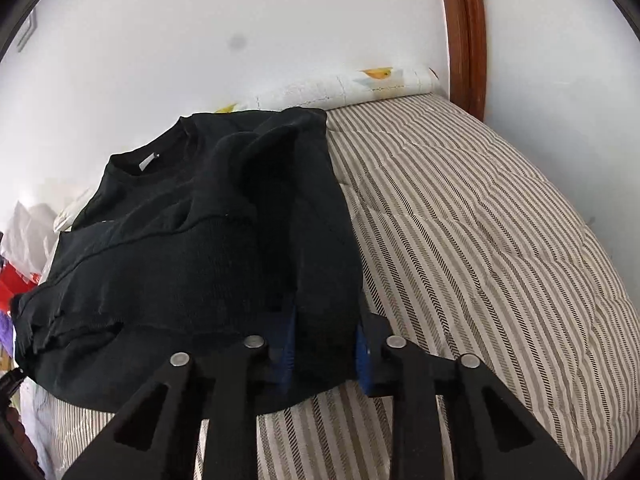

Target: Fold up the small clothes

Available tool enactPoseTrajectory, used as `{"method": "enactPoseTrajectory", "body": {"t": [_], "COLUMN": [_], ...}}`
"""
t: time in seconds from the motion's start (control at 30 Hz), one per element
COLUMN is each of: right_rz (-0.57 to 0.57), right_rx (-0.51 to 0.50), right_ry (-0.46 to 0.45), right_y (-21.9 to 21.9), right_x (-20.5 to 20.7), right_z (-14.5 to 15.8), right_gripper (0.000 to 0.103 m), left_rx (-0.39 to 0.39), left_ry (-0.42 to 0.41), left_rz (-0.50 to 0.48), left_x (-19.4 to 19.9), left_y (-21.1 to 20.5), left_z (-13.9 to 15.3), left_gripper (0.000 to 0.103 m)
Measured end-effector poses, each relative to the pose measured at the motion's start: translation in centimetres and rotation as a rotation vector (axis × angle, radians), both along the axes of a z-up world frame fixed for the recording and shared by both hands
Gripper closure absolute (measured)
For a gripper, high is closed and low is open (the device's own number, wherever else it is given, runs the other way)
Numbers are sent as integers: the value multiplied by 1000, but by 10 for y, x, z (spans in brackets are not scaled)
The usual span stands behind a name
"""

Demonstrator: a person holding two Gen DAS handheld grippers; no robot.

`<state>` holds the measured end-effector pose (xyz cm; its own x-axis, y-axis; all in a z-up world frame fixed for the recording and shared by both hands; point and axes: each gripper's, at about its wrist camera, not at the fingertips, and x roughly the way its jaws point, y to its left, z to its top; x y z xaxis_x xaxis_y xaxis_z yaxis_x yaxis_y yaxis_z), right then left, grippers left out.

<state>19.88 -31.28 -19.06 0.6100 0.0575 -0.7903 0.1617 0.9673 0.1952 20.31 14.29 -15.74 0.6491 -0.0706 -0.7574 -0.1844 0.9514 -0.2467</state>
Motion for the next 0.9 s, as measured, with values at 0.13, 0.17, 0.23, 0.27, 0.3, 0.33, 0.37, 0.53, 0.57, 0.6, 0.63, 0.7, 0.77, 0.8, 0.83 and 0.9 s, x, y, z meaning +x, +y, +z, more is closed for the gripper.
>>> {"method": "enactPoseTrajectory", "body": {"t": [0.13,0.17,0.23,0.27,0.3,0.33,0.37,0.53,0.57,0.6,0.63,0.7,0.77,0.8,0.83,0.9], "right_rz": [14,19,30,33,34,34,38,59,63,64,64,66,63,62,59,54], "right_rx": [12,8,1,4,10,14,17,3,2,2,1,-14,-26,-29,-30,-33], "right_ry": [-20,-23,-23,-24,-21,-20,-22,-14,-13,-12,-10,-12,-12,-12,-10,-5], "right_y": [0,1,3,3,2,2,1,-5,-7,-8,-8,-10,-13,-14,-14,-17], "right_x": [-15,-20,-29,-35,-39,-43,-48,-82,-88,-93,-99,-110,-119,-122,-125,-133], "right_z": [11,13,16,18,18,19,20,23,23,23,24,27,29,29,28,27], "right_gripper": [81,81,82,82,81,81,81,81,81,81,81,81,81,81,81,81], "left_rx": [20,18,11,4,3,7,11,11,10,12,14,17,22,23,26,36], "left_ry": [-22,-22,-18,-19,-19,-18,-16,-5,-1,0,0,1,13,16,18,23], "left_rz": [-15,-13,-10,-8,-9,-10,-11,-27,-28,-30,-33,-42,-51,-52,-55,-62], "left_x": [-16,-21,-29,-34,-39,-45,-51,-81,-86,-90,-97,-106,-117,-121,-126,-129], "left_y": [-1,0,1,2,2,2,0,-4,-5,-6,-9,-11,-15,-17,-19,-21], "left_z": [10,11,13,14,14,15,15,14,14,14,15,15,14,14,13,12], "left_gripper": [93,93,93,93,94,93,93,93,93,93,93,93,93,93,93,93]}}
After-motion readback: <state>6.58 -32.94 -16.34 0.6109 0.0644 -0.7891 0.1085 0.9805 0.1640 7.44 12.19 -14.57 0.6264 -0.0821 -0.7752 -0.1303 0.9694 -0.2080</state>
